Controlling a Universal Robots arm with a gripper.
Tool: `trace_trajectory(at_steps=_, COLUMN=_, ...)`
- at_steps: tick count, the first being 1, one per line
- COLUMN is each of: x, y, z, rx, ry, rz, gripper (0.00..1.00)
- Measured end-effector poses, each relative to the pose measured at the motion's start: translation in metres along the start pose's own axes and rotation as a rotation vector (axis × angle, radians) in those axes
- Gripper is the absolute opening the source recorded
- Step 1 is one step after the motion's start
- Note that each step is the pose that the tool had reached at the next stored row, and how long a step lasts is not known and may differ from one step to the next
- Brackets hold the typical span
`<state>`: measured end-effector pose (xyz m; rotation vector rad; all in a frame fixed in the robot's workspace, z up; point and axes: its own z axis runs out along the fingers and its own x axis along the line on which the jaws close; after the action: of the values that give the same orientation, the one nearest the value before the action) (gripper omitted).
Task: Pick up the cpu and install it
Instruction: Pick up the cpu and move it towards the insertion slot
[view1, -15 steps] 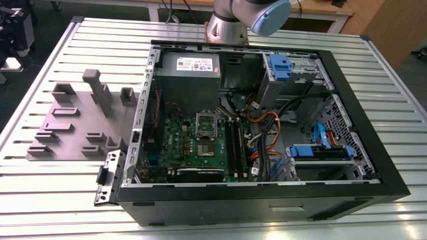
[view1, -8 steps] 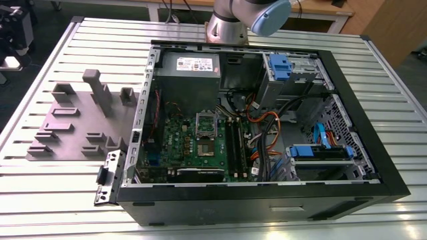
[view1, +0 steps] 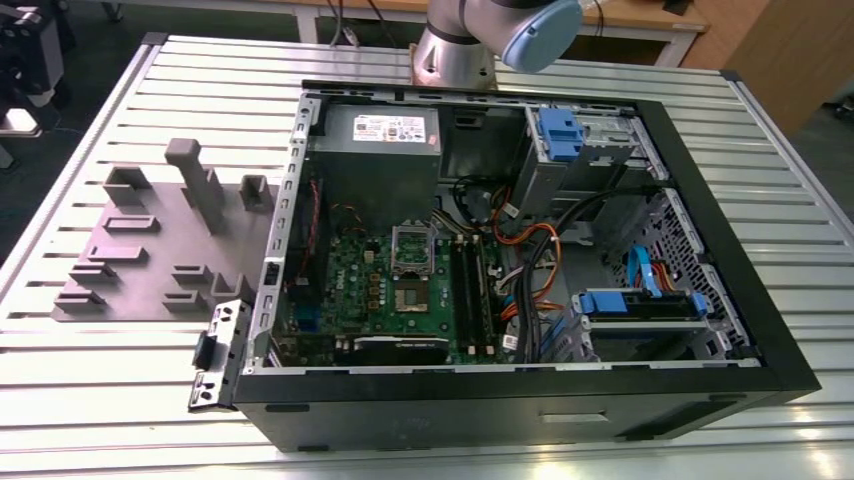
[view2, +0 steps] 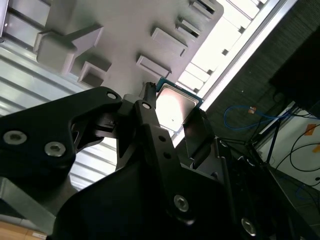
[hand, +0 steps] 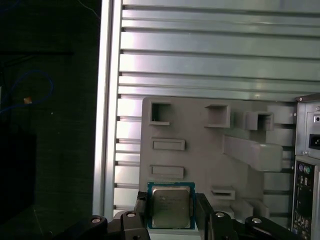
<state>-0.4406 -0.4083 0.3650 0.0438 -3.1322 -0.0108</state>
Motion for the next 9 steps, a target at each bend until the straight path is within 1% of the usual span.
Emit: trace_trajectory(at_steps=9, x=0.0, y=0.0, z=-0.0065, rx=0.0, ry=-0.0001, rz=0.0, gripper=0.47)
